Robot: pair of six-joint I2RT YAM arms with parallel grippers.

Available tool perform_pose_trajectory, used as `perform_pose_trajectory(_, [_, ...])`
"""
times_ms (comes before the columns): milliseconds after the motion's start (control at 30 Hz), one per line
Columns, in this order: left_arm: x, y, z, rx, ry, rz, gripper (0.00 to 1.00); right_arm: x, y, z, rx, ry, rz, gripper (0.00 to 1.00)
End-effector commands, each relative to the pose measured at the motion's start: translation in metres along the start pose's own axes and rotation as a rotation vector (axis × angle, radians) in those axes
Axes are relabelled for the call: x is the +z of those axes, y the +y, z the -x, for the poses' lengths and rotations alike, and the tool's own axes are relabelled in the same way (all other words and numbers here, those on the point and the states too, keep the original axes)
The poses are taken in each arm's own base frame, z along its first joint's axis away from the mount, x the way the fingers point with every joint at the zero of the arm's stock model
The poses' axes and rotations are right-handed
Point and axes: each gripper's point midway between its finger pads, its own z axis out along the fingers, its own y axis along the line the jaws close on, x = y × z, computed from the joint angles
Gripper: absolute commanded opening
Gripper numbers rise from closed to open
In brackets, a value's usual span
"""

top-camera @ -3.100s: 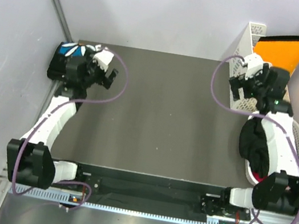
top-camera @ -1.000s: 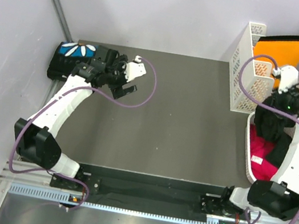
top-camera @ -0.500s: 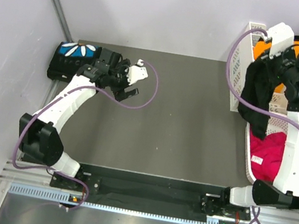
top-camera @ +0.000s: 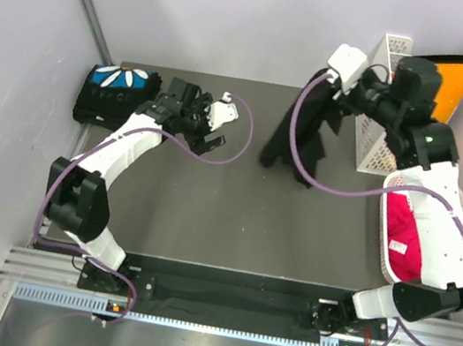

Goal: Fold and stack the t-shirts
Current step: Move the tshirt to the center of the board

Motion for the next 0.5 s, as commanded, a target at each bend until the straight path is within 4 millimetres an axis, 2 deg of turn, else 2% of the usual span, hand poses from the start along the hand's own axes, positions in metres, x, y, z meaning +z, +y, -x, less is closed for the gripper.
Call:
perform_pose_trajectory(0, [0.011,0.011,0.034,0.002,-0.104,0.006,0.99,0.011,-0.007,0.057,-0.162,-0.204,-0.047,0.00])
perform_pose_trajectory(67, [0.016,0.015,0.037,-0.006,-0.119,0.014,0.99,0.018,0.008,0.058,-0.200,-0.217,0.007,0.00])
perform_pose_trajectory(100, [0.019,0.016,0.037,-0.007,-0.124,0.014,0.99,0.027,0.024,0.052,-0.282,-0.210,0.049,0.00])
perform_pose_trajectory(133, [0.021,0.017,0.038,-0.011,-0.127,0.016,0.99,0.025,0.027,0.054,-0.330,-0.225,0.042,0.00])
perform_pose_trajectory(167, [0.027,0.017,0.037,-0.016,-0.128,0.013,0.99,0.026,0.033,0.051,-0.374,-0.222,0.043,0.00])
perform_pose_trajectory(200, [0.028,0.020,0.040,-0.019,-0.133,0.019,0.99,0.034,0.048,0.038,-0.446,-0.207,0.077,0.00])
perform_pose_trajectory(300, [0.035,0.026,0.042,-0.047,-0.131,0.029,0.99,0.034,0.060,0.030,-0.535,-0.199,0.131,0.00])
perform_pose_trajectory(333, [0.037,0.027,0.041,-0.055,-0.129,0.029,0.99,0.038,0.080,0.008,-0.535,-0.139,0.241,0.00])
perform_pose_trajectory(367, [0.038,0.027,0.042,-0.057,-0.130,0.027,0.99,0.038,0.086,0.004,-0.545,-0.125,0.285,0.00])
perform_pose_trajectory(400, [0.038,0.028,0.043,-0.057,-0.135,0.034,0.99,0.037,0.084,0.004,-0.544,-0.115,0.298,0.00])
perform_pose_trajectory(433, [0.039,0.028,0.043,-0.057,-0.140,0.032,0.99,0.038,0.093,-0.007,-0.520,-0.080,0.346,0.00])
perform_pose_trajectory(467, [0.039,0.028,0.044,-0.056,-0.145,0.032,0.99,0.037,0.095,-0.010,-0.506,-0.076,0.362,0.00])
